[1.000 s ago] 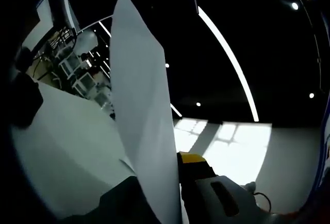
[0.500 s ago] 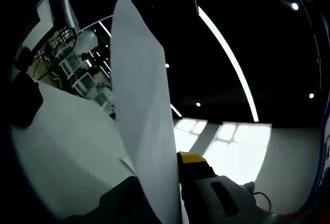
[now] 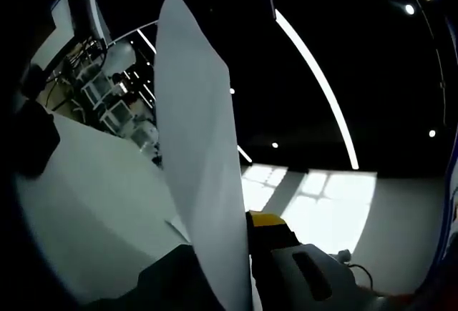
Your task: Organize the stack of printing papers by aligning and flattening the scattered papers on the table
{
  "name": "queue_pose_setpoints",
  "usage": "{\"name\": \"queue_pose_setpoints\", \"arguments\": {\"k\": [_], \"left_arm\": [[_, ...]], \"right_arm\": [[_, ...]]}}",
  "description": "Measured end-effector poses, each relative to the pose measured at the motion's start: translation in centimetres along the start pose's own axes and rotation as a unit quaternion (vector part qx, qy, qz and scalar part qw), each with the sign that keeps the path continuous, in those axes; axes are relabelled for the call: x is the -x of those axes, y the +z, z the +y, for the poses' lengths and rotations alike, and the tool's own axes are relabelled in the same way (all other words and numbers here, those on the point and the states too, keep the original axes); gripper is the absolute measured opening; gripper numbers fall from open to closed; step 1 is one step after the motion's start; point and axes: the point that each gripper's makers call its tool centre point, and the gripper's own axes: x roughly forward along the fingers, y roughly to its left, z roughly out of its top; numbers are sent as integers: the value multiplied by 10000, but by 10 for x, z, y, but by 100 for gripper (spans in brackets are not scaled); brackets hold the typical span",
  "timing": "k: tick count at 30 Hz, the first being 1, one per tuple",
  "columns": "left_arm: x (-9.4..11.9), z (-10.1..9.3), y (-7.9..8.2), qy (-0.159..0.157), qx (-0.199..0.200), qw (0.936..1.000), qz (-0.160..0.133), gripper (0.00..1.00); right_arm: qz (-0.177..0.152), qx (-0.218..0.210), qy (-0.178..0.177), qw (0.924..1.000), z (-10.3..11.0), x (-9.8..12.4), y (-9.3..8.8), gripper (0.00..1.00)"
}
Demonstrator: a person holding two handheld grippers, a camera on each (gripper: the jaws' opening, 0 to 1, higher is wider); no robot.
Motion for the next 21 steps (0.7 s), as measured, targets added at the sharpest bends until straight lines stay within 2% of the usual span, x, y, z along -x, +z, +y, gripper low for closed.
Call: {"name": "queue_pose_setpoints", "arguments": {"k": [3, 7, 12, 21], "left_arm": [[0, 0, 0, 1, -1, 10000, 7, 6], [0, -1, 0, 1, -8, 10000, 10, 6], [0, -1, 0, 2, -1, 10000, 12, 6], [-1, -2, -1, -2, 13, 10000, 24, 6]], "right_arm": [[37, -336, 160, 9993, -3, 3, 2, 40], [89, -534, 306, 9981, -5, 5, 3, 37], [150, -494, 312, 9982, -7, 7, 1, 31], [195, -438, 528, 9975, -10, 10, 1, 30]]}}
